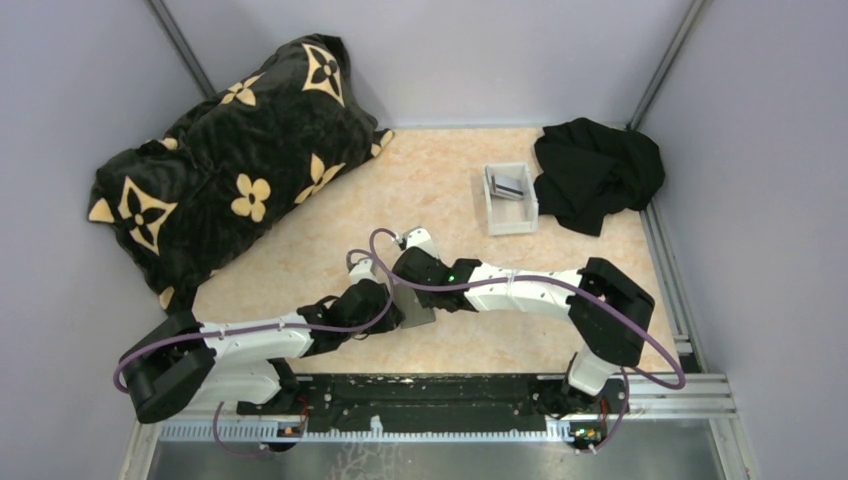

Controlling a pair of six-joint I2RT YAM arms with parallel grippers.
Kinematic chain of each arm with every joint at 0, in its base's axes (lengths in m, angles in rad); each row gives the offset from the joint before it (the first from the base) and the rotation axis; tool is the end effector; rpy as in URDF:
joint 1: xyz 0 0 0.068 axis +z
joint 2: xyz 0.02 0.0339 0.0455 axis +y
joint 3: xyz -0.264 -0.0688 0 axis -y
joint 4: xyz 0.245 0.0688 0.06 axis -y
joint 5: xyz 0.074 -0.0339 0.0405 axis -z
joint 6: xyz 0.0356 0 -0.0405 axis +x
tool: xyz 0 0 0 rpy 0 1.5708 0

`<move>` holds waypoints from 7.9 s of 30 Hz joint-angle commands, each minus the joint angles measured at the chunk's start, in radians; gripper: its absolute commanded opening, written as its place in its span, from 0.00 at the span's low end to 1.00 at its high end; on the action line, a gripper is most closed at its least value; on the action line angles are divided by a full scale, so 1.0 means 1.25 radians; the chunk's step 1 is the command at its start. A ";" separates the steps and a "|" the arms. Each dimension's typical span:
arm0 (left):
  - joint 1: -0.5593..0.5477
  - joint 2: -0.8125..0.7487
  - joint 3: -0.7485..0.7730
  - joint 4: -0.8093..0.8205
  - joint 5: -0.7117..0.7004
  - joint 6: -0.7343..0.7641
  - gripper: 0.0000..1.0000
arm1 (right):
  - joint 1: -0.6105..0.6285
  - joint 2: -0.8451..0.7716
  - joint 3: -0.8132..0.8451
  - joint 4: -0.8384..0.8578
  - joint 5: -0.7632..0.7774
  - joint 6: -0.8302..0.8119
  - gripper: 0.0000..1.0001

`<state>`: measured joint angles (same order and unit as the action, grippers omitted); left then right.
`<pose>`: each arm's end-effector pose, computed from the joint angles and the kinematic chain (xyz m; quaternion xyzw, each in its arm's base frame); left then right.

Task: Put the credit cards into the card holder
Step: Close the card holder at the center of the board.

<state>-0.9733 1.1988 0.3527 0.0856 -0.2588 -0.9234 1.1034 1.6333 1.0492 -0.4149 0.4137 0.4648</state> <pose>0.1256 -0.1684 0.1411 -0.0281 0.9123 -0.2484 0.3242 0.1622 0.2896 0.2023 -0.2397 0.9097 0.0554 0.3346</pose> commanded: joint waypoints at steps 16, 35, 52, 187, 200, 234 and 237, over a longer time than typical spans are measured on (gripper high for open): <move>-0.002 -0.002 -0.004 -0.019 0.011 -0.005 0.33 | 0.009 -0.018 0.022 -0.005 0.013 0.006 0.07; -0.002 0.027 0.002 0.004 0.010 0.004 0.33 | 0.030 0.009 0.048 0.028 -0.022 -0.004 0.00; -0.002 0.022 -0.008 0.016 0.013 -0.002 0.32 | 0.034 0.045 0.057 0.062 -0.033 -0.002 0.00; -0.001 0.087 0.081 0.010 -0.077 0.037 0.58 | -0.064 0.045 0.012 0.166 -0.088 -0.020 0.00; 0.010 0.144 0.070 0.053 -0.072 0.028 0.47 | -0.077 0.047 0.011 0.174 -0.092 -0.028 0.02; 0.012 0.162 0.075 0.043 -0.052 0.027 0.47 | -0.105 0.095 0.028 0.195 -0.168 -0.027 0.00; 0.012 0.164 0.074 0.033 -0.049 0.023 0.46 | -0.112 0.097 0.031 0.200 -0.176 -0.027 0.00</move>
<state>-0.9623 1.3800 0.4541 0.2016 -0.3470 -0.8936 0.9810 1.7443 1.0473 -0.2024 0.2085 0.4374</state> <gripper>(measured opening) 0.465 0.006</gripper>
